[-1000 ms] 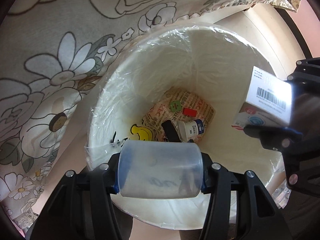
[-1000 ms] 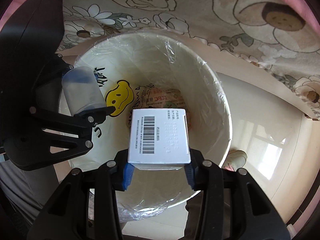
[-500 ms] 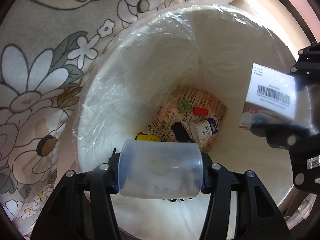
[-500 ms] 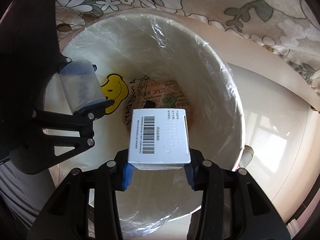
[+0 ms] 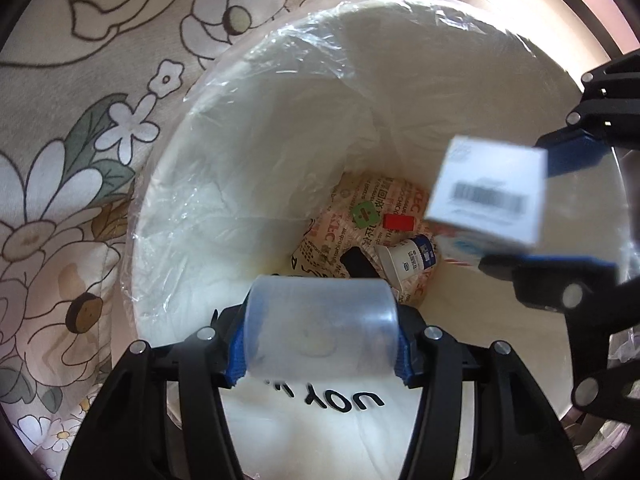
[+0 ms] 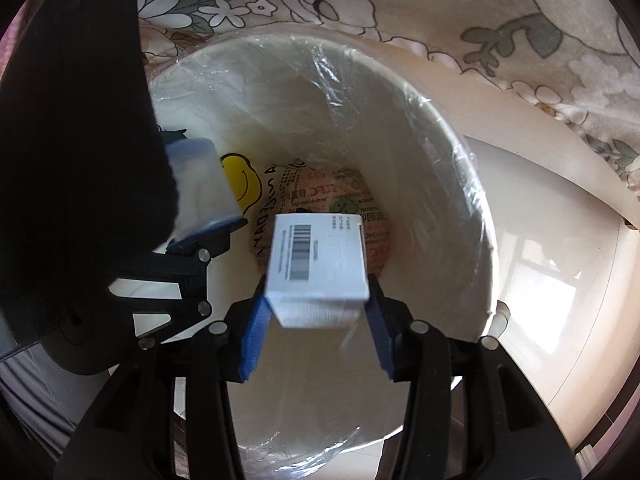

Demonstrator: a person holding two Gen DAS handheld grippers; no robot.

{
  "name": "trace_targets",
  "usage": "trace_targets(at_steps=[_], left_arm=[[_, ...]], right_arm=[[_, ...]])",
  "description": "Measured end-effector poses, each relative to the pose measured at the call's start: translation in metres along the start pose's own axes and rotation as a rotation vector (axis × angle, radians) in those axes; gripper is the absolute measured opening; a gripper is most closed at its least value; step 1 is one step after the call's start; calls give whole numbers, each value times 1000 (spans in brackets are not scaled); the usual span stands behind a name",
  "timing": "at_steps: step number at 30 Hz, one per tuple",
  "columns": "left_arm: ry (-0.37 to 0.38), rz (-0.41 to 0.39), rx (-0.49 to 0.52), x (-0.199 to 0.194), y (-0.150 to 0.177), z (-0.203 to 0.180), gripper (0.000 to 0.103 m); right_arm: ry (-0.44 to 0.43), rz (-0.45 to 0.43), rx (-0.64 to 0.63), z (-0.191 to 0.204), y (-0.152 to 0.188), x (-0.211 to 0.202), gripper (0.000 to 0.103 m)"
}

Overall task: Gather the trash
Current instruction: 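Lower the cup and white box into the wastebasket and open both tools, then move both open tools back over the bed toward the milk carton and green block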

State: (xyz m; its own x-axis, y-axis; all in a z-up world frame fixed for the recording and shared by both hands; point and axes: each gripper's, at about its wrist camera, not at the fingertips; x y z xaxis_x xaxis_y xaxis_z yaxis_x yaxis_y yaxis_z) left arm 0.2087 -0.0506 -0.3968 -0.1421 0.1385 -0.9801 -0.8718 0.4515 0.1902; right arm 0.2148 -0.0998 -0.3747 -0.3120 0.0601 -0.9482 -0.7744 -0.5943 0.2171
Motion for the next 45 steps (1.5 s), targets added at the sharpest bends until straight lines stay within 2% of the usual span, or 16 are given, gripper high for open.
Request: trace_targets(at_steps=[3, 15, 23, 31, 33, 39, 45], left_arm=[[-2, -9, -7, -2, 0, 1, 65], [-14, -37, 1, -23, 12, -8, 65], [-37, -97, -2, -49, 24, -9, 65], [-64, -188, -18, -105, 44, -10, 65], [-63, -208, -25, -122, 48, -8, 65], [-109, -281, -14, -166, 57, -9, 65], [-111, -338, -11, -213, 68, -9, 71]], right_arm=[[1, -3, -7, 3, 1, -1, 52], [-6, -34, 21, -4, 12, -10, 52], [10, -86, 23, 8, 40, -35, 52], [38, -184, 45, 8, 68, -85, 52], [48, -218, 45, 12, 78, -101, 57], [70, -307, 27, 18, 92, -154, 58], [111, -374, -28, 37, 103, -192, 59]])
Point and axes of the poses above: each gripper's, at about its wrist camera, not at the fingertips, and x roughly the way its jaws point, z to its left, y to its underside, and after that the axes turned 9 degrees about z, right-handed
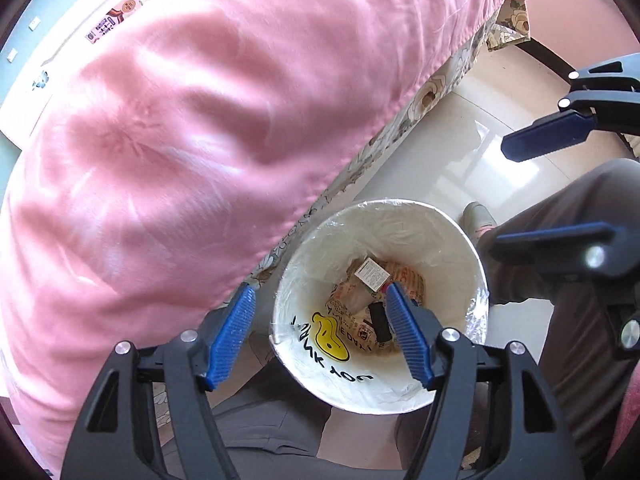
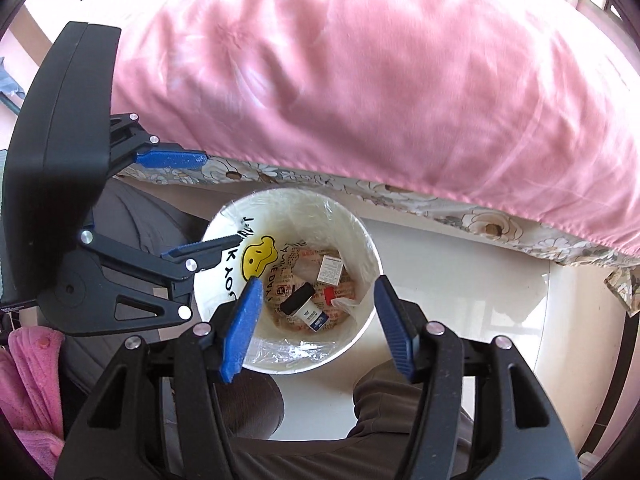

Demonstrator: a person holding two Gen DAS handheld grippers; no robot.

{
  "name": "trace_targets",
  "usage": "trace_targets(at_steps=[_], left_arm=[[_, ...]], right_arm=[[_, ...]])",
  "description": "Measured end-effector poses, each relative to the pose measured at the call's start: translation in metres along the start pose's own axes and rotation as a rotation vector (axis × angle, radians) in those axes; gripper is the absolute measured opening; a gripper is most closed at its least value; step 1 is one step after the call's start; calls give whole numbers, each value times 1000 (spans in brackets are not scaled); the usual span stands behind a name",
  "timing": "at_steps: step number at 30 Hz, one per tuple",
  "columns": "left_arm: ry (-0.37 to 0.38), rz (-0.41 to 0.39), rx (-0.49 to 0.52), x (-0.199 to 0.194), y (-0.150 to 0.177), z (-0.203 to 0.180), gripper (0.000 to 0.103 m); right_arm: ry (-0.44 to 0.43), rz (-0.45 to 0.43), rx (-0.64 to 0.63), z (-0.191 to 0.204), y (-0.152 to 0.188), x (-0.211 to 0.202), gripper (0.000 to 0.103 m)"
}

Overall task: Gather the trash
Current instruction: 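Move both open tools back over the bed toward the milk carton and green block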

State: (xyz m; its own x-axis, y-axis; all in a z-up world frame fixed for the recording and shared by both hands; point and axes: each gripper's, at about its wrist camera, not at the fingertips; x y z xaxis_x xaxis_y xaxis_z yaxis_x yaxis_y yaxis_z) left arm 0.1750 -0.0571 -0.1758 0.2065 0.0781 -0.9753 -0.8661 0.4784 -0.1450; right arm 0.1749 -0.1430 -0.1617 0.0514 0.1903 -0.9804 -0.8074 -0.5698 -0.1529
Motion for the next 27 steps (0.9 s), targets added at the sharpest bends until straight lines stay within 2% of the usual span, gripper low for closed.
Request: trace_targets(at_steps=[10, 14, 18, 24, 27], left_arm=[[-75, -99, 28, -63, -11, 11, 75], [-84, -140, 1, -94, -19, 28, 75], [-103, -189, -38, -122, -29, 48, 81], [-116, -247, -105, -151, -47, 86, 82], [-148, -262, -112, -161, -58, 106, 82]], right_arm=[[83, -95, -81, 13, -15, -67, 62], [94, -130, -91, 12, -22, -95, 62], [111, -180, -108, 10, -33, -126, 65], [118, -239, -102, 0, -58, -163, 66], [140, -262, -110, -2, -74, -179, 66]])
Point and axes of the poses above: each gripper's, at about its wrist camera, not at the fingertips, and x roughly the way its jaws point, z to its left, y to its underside, and after that the axes turned 9 degrees about z, right-handed
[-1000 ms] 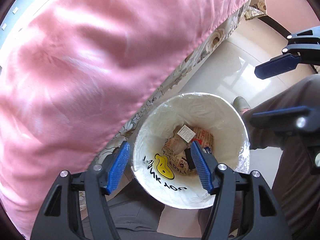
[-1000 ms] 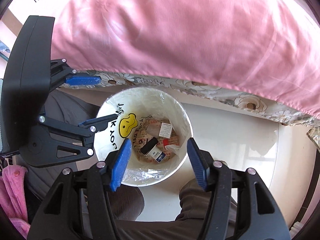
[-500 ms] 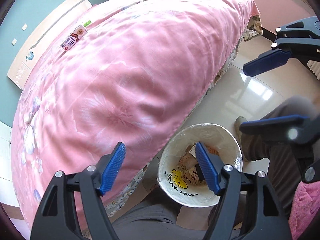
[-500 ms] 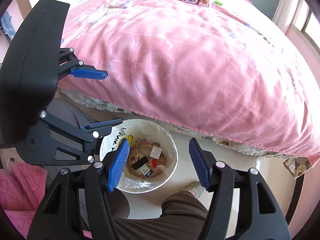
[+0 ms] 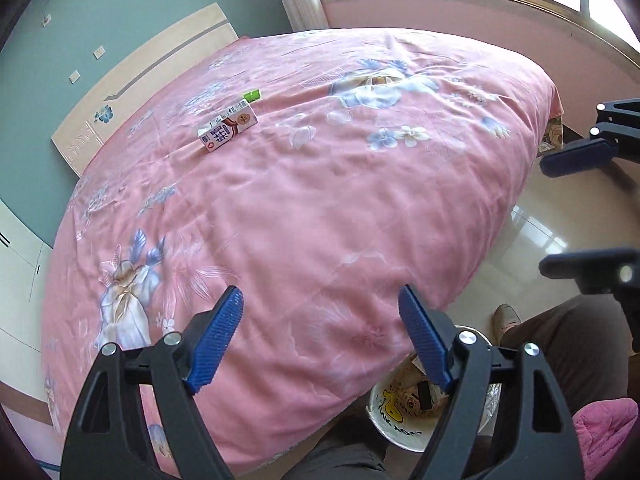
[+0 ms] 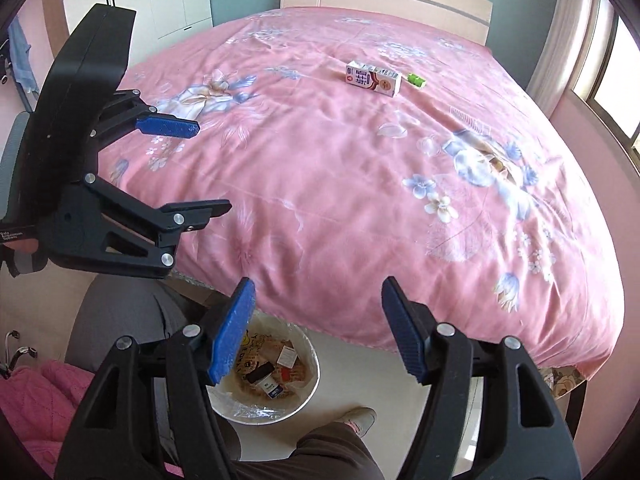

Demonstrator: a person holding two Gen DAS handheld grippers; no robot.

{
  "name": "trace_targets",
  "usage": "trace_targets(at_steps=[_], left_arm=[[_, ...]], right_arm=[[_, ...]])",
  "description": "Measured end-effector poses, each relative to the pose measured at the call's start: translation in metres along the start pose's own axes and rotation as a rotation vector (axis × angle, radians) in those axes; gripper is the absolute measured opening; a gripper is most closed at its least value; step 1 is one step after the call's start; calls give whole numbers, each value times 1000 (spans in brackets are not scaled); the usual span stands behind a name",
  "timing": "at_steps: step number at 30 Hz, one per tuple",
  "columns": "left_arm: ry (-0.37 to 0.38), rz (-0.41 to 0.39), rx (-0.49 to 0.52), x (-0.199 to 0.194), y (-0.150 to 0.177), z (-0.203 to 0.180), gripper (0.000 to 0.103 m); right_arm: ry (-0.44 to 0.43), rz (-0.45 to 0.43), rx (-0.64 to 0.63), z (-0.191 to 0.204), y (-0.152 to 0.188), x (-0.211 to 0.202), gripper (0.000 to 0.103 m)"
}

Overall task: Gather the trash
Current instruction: 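Move both open tools back over the bed toward the milk carton and green block, then grasp the white milk carton with left tool while right tool grasps green block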

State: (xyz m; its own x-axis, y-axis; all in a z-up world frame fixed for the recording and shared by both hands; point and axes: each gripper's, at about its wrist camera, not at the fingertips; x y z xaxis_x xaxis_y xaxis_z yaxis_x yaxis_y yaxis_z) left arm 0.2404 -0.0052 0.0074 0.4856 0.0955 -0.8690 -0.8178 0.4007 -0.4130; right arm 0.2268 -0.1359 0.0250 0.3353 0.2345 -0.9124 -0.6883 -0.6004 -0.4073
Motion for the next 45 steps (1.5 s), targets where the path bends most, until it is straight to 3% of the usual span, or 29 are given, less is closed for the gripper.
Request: trace_targets(at_steps=[10, 14, 24, 34, 37, 45], left_arm=[[-53, -52, -28, -6, -66, 71, 83], [-39, -62, -16, 3, -94, 93, 83], [-72, -36, 139, 70, -165, 128, 84], [-15, -18, 188, 150, -236, 164, 84], [-57, -5, 247, 175, -250, 165, 85], [21, 17, 364, 229, -269, 169, 85]], right_arm=[[24, -63, -20, -45, -68, -14, 66], [28, -77, -28, -65, -98, -9, 66], [78, -95, -91, -121, -189, 32, 66], [82, -71, -86, -193, -292, 120, 66], [101, -27, -69, -214, -323, 157, 66], [116, 71, -114, -239, -391, 252, 66]])
Point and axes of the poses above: each gripper's, at about its wrist camera, not at the fingertips, and x roughly the way its jaws point, z to its left, y to its underside, and after that the axes turned 9 degrees about z, right-handed
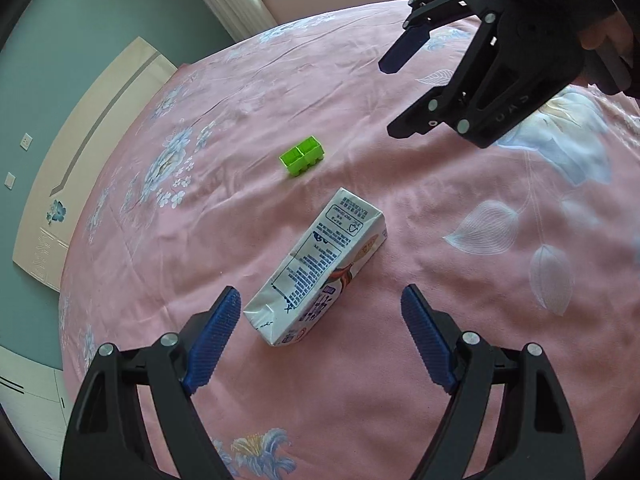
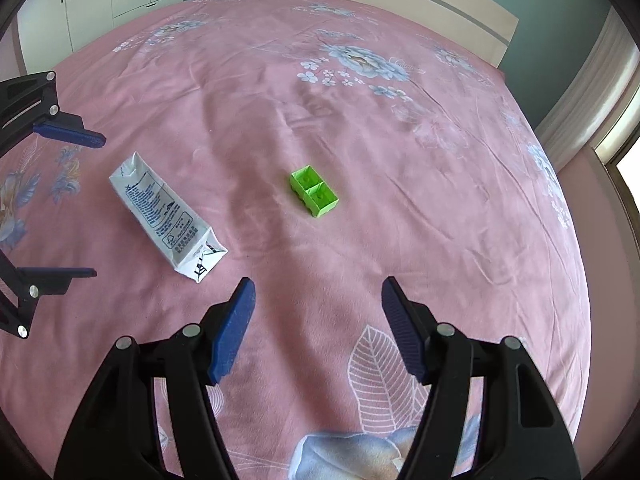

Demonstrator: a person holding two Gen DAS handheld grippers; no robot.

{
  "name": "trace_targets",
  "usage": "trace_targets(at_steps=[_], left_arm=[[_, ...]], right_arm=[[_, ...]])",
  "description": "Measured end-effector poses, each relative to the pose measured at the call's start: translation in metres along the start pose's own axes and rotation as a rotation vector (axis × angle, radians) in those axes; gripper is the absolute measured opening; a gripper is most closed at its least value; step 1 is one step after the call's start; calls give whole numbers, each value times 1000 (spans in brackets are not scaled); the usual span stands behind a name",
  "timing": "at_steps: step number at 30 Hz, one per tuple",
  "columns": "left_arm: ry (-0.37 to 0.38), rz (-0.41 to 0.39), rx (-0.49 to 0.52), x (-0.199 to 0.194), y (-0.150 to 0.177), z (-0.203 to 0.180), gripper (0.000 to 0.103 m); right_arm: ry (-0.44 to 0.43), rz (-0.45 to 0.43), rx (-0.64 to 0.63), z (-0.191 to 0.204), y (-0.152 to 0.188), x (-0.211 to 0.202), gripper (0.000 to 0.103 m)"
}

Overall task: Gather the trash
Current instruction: 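Grasp the white milk carton with left tool while right tool grasps green block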

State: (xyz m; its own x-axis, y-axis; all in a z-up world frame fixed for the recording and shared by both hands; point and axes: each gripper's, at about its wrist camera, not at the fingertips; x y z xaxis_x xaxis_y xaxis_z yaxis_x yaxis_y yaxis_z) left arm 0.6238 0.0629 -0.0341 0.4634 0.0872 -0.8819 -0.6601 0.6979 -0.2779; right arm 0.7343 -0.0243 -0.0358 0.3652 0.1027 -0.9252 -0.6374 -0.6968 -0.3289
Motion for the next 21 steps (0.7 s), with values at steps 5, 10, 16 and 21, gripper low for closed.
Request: trace_targets(at_steps=[5, 10, 16, 21], left_arm=[[40, -3, 56, 25, -7, 3, 85], [81, -8, 51, 45, -16, 9, 85], [156, 53, -33, 75, -20, 16, 65], [215, 60, -125, 78, -16, 15, 49]], right_arm=[[-9, 27, -19, -5, -37, 43, 66], [-28, 35, -23, -5, -68, 75, 66], [-102, 40, -12, -6, -81, 105, 52], [-117, 12, 13, -3, -75, 100, 24]])
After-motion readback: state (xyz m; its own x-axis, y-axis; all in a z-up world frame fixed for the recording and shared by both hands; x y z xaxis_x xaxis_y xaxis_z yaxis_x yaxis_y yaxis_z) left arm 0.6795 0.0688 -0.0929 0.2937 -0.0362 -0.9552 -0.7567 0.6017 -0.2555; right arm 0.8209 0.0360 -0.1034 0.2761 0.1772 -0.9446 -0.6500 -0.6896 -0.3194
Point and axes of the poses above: each gripper's, at about its wrist camera, not at the fingertips, and x roughly the way its jaws point, z to its left, y to its underside, and after that the axes turned 9 degrees about z, right-handed
